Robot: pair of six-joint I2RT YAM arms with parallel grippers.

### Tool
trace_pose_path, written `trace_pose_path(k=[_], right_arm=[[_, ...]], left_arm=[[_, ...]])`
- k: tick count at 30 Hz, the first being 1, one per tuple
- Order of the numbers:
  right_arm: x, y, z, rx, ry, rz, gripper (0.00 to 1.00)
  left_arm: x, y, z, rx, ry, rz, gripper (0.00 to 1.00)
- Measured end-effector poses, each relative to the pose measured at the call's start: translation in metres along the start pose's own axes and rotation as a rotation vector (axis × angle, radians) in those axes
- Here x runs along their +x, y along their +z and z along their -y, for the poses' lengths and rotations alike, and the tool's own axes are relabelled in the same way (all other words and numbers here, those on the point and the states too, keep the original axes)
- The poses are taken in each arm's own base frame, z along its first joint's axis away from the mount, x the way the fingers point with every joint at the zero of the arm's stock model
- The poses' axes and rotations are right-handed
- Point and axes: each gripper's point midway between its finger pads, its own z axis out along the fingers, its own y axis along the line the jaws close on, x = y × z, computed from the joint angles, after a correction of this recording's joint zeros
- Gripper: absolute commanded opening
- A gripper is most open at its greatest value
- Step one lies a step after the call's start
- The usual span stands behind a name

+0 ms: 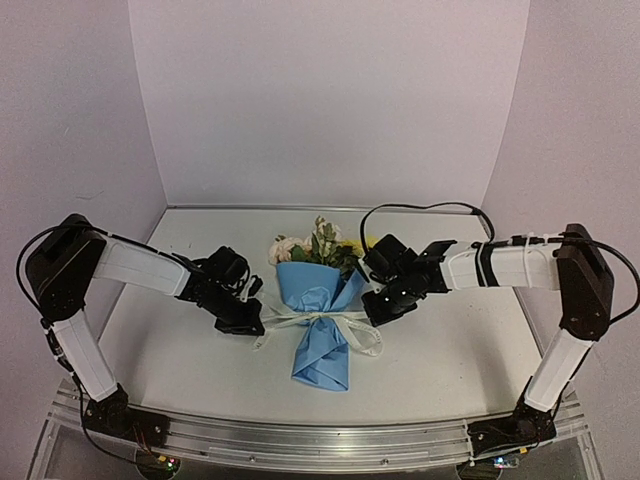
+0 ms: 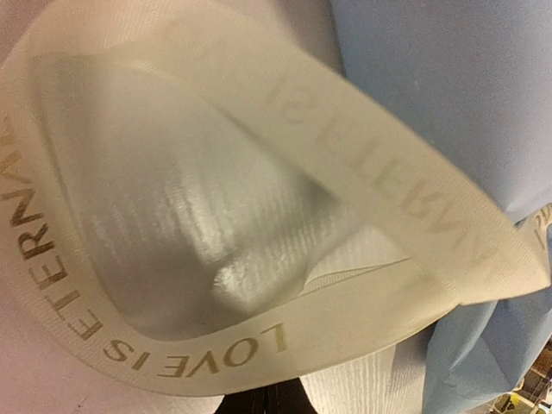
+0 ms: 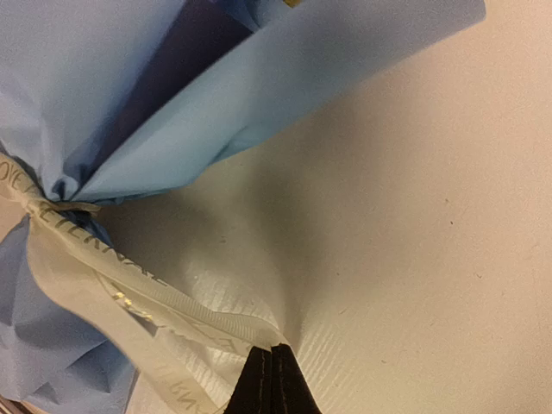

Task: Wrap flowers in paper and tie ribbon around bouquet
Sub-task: Tie the half-tied ribbon around the folded bouquet.

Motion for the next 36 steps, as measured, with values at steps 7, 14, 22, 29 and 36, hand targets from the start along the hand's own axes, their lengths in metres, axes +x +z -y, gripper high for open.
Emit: trace_pose_path(k=[7,14,22,29,36], right_arm=[[0.019,0.008,0.027,0.075,0.081,-0.039,0.0],[0.026,-0.001,0.051,0.143,0.183,-0.013,0.0],[0.033,-0.009,0.075,0.221,0.288,0.019,0.0],[0.041,-0.014,0.093,0.28,0.351,0.033,0.0],[0.046,-0.017,0.104,0.321,0.393,0.037,0.0]], left_arm=[[0.0,-0.003,-0.01,-0.016,-0.037,0.004,0.0],[0.003,-0.004,-0.015,-0.022,-0.056,-0.001,0.0],[0.002,-0.005,-0.018,-0.023,-0.066,0.002,0.0],[0.005,-0.008,-0.023,-0.022,-0.079,0.001,0.0],[0.01,-0.017,-0.035,-0.033,-0.113,0.009,0.0]])
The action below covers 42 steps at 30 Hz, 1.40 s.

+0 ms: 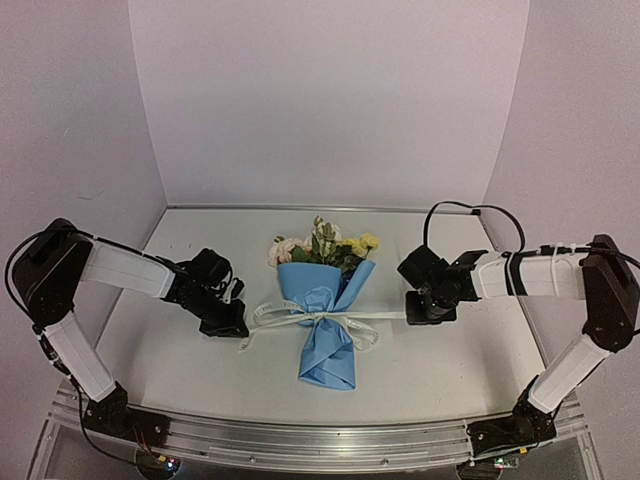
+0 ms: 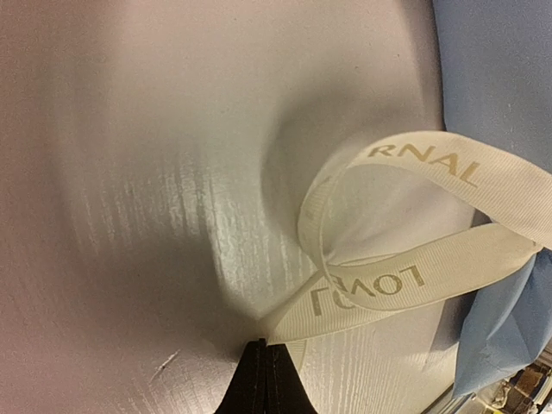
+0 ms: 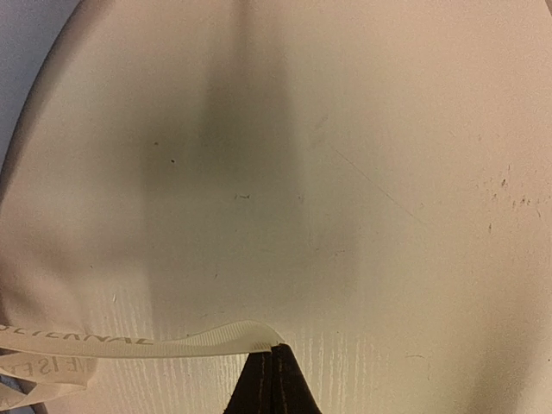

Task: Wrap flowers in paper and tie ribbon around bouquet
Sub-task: Tie the half-tied ribbon around the folded bouquet.

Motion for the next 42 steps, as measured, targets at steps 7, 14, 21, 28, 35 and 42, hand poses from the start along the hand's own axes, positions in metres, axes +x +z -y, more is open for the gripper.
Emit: trace_pose_path(k=[7,14,21,28,35,42], right_arm=[[0.004,0.004,0.009,0.026,0.02,-0.007,0.0],[0.006,0.006,0.018,0.051,0.044,-0.012,0.0],[0.005,0.004,0.019,0.049,0.056,-0.006,0.0],[0.006,0.004,0.019,0.04,0.054,-0.017,0.21],[0.007,-0.001,0.015,0.003,0.039,-0.031,0.6],[-0.004,-0.029,-0.009,-0.173,0.039,-0.003,0.56]], left_arm=[[0.004,-0.004,-0.008,-0.011,-0.02,-0.004,0.0],[0.011,-0.009,-0.014,-0.023,-0.033,-0.013,0.0],[0.021,-0.015,-0.021,-0.034,-0.044,-0.027,0.0],[0.021,-0.018,-0.019,-0.023,-0.041,-0.028,0.34],[0.008,-0.04,-0.003,0.006,-0.017,0.022,0.6],[-0.043,-0.07,0.029,0.063,0.021,0.142,0.55]])
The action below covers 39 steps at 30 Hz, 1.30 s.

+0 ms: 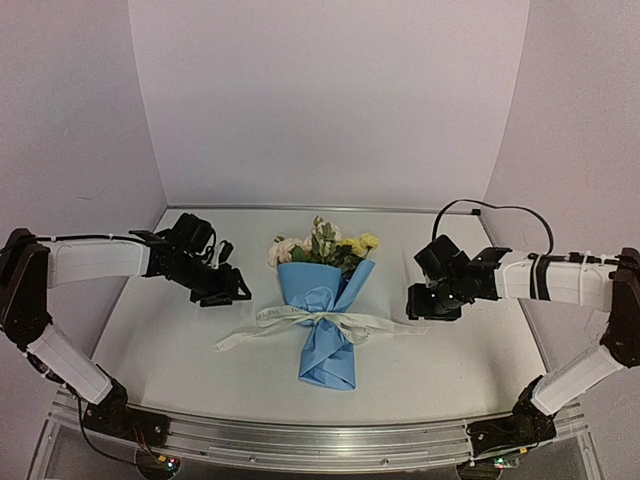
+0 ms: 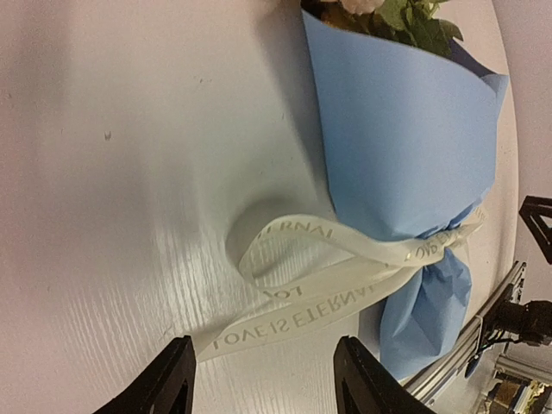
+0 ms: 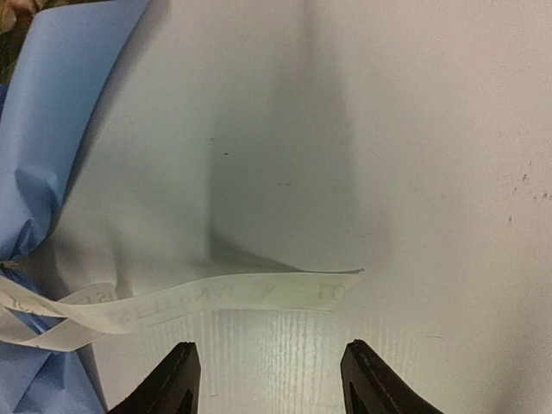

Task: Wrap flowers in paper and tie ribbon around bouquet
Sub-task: Tie the half-tied ribbon around the folded bouquet.

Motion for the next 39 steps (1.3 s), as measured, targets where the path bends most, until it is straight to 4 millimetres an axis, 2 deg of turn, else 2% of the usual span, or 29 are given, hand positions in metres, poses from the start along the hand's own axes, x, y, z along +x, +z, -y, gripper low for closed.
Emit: trace_pose_path(k=[4,8,10,13,22,27,30,33,35,39], right_arm=[[0.018,0.001,-0.032,-0.094,-0.063,-0.051,0.54],[0.042,0.011,-0.067,-0.139,-0.118,-0.106,0.52],[0.051,0.021,-0.077,-0.147,-0.119,-0.125,0.53],[0.055,0.032,-0.081,-0.139,-0.095,-0.126,0.52],[0.043,0.058,-0.09,-0.133,-0.046,-0.057,0.49],[0.041,0.07,-0.092,-0.126,-0.043,-0.036,0.43],[0.036,0.073,-0.097,-0.139,-0.034,-0.018,0.34],[0.034,0.075,-0.101,-0.15,-0.024,-0.008,0.15],[0.033,0.076,-0.101,-0.149,-0.021,-0.005,0.02],[0.032,0.076,-0.097,-0.129,0.004,0.004,0.0]], left_arm=[[-0.017,0.017,0.001,-0.008,0.003,-0.011,0.55],[-0.006,0.044,-0.011,-0.039,-0.015,-0.081,0.56],[0.002,0.054,-0.016,-0.054,-0.021,-0.116,0.55],[0.008,0.064,-0.016,-0.062,-0.019,-0.147,0.54],[0.009,0.08,-0.002,-0.067,0.015,-0.162,0.48],[0.009,0.086,-0.004,-0.092,0.026,-0.161,0.39],[0.009,0.086,-0.004,-0.1,0.028,-0.158,0.27],[0.01,0.088,-0.006,-0.107,0.021,-0.158,0.04],[0.009,0.089,-0.007,-0.115,0.008,-0.154,0.0],[0.006,0.088,-0.014,-0.151,0.002,-0.133,0.0]])
